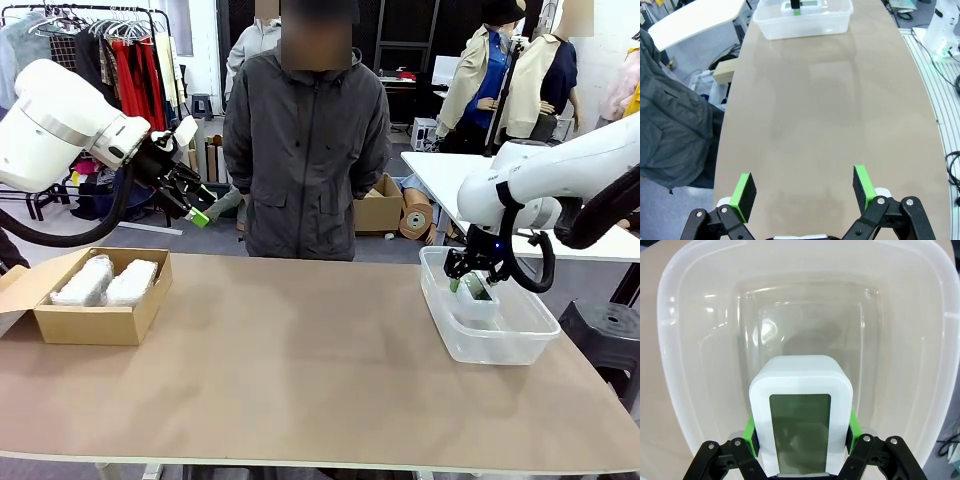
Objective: Separate and place wrapped and unwrapped clocks.
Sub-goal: If the picked Digital clock is wrapped, place it in the Package Box ; if not, place it in the Organizing box.
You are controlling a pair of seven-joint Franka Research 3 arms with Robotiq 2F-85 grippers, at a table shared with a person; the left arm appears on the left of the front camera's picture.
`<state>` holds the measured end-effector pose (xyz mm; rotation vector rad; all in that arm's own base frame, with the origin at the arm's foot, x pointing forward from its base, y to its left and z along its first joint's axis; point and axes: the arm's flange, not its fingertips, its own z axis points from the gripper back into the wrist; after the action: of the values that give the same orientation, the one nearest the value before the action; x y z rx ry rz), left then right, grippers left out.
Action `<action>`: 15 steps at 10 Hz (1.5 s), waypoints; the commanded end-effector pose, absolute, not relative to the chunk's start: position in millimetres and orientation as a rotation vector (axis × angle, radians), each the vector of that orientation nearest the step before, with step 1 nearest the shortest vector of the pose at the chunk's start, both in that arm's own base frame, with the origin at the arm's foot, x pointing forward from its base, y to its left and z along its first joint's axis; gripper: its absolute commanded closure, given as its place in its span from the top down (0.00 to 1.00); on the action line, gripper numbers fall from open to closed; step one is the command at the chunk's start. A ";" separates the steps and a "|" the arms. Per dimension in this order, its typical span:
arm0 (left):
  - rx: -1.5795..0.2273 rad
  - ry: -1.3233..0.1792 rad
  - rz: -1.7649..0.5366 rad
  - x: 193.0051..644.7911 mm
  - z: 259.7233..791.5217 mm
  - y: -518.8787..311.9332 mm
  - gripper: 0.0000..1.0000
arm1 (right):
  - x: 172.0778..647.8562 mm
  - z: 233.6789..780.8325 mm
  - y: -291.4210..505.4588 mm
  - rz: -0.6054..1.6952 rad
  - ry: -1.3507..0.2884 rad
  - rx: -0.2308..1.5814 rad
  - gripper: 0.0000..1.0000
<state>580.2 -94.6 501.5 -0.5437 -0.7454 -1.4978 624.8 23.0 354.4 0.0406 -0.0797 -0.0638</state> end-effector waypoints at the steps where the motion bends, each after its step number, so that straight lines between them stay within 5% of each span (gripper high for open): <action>1: -0.540 -0.749 -1.506 578.9 502.2 -94.1 1.00 | 623.8 354.0 25.0 -0.089 -0.124 0.035 0.00; 15: -0.540 -0.749 -1.506 578.9 502.2 -94.1 1.00 | 642.6 327.2 16.7 -0.079 -0.036 0.024 0.00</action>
<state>580.2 -94.7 501.5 -0.5438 -0.7453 -1.4978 634.0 18.4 320.5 0.0409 -0.0431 -0.0759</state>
